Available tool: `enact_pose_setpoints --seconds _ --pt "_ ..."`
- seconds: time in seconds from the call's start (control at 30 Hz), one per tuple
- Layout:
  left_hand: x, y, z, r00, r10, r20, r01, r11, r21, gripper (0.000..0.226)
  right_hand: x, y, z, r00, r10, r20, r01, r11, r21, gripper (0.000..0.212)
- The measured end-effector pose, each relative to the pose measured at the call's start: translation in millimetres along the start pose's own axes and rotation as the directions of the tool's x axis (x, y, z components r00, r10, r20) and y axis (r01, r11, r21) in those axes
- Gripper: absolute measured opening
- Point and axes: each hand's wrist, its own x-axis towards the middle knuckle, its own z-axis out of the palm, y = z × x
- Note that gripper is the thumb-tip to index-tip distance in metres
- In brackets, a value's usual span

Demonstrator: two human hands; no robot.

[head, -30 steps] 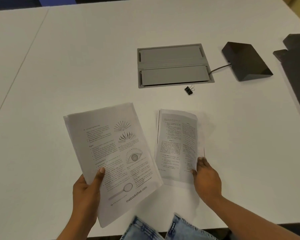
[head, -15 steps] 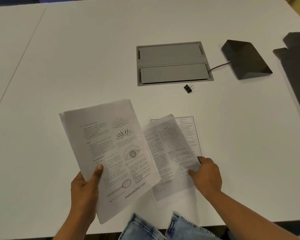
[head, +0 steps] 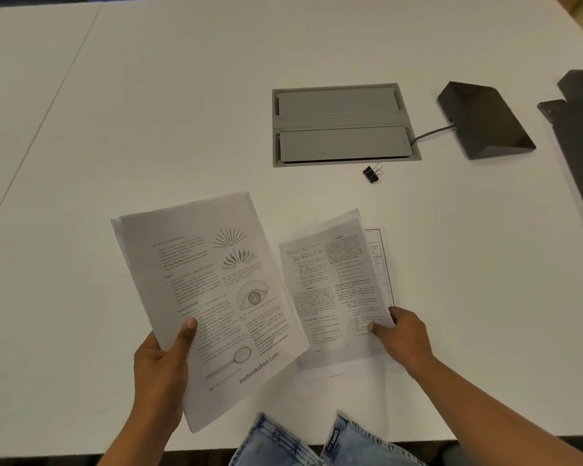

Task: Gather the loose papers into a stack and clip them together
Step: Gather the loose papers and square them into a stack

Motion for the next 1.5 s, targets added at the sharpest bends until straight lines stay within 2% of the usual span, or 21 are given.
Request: enact_pose_setpoints --seconds 0.17,0.3,0.37,0.47,0.6,0.8,0.93,1.0,1.1,1.27,1.37,1.5 --pt "6.7 1.1 -14.2 1.0 0.009 -0.022 -0.009 1.0 -0.015 0.017 -6.2 0.2 -26.4 0.999 -0.05 0.021 0.044 0.972 0.23 0.034" --pt "13.1 1.8 -23.6 1.0 0.009 -0.028 -0.01 1.0 -0.026 0.018 -12.1 4.6 -47.9 1.0 -0.02 0.014 0.013 0.909 0.417 0.04" --pt "16.0 2.6 -25.7 1.0 0.003 -0.025 -0.004 0.999 -0.037 0.018 -16.6 4.4 -58.5 1.0 -0.009 -0.003 0.01 0.866 0.501 0.052" --pt "19.4 2.9 -24.6 1.0 0.009 -0.01 -0.009 0.999 -0.046 0.02 -23.3 1.3 -72.5 0.999 -0.031 -0.033 0.044 0.801 0.597 0.088" --pt "19.7 2.9 -15.3 0.999 -0.002 0.046 0.005 0.997 -0.075 0.022 -31.7 -11.6 -82.6 0.993 -0.116 -0.008 0.092 0.742 0.664 0.092" --pt "5.4 6.6 12.3 0.98 -0.017 0.197 0.051 0.984 -0.168 0.018 -49.8 -46.1 -65.2 0.968 -0.232 0.093 0.113 0.741 0.662 0.072" --pt "-9.0 14.8 30.7 0.95 -0.107 0.292 0.182 0.953 -0.243 0.034 -59.7 -71.1 -45.0 0.949 -0.283 0.141 0.125 0.745 0.655 0.05" --pt "-14.3 18.8 36.4 0.936 -0.159 0.315 0.242 0.939 -0.245 0.04 -62.4 -80.8 -37.9 0.931 -0.299 0.211 0.103 0.768 0.632 0.042" --pt "-19.7 21.3 42.2 0.941 -0.178 0.287 0.238 0.952 -0.192 0.055 -63.0 -86.8 -30.7 0.902 -0.291 0.32 0.047 0.801 0.596 0.035" --pt "-19.3 30.9 43.1 0.923 -0.132 0.36 0.25 0.92 -0.301 0.07 -62.3 -89.6 -31.2 0.899 -0.303 0.316 0.043 0.779 0.626 0.042" --pt "-10.9 34.4 40.1 0.917 0.017 0.398 0.12 0.941 -0.317 0.064 -58.5 -92.1 -41.3 0.88 -0.352 0.32 0.09 0.783 0.615 0.056" --pt "-2.0 49.1 45.4 0.897 0.081 0.434 0.025 0.972 -0.232 0.05 -53.7 -101.8 -53.9 0.829 -0.408 0.383 0.205 0.858 0.471 0.063"
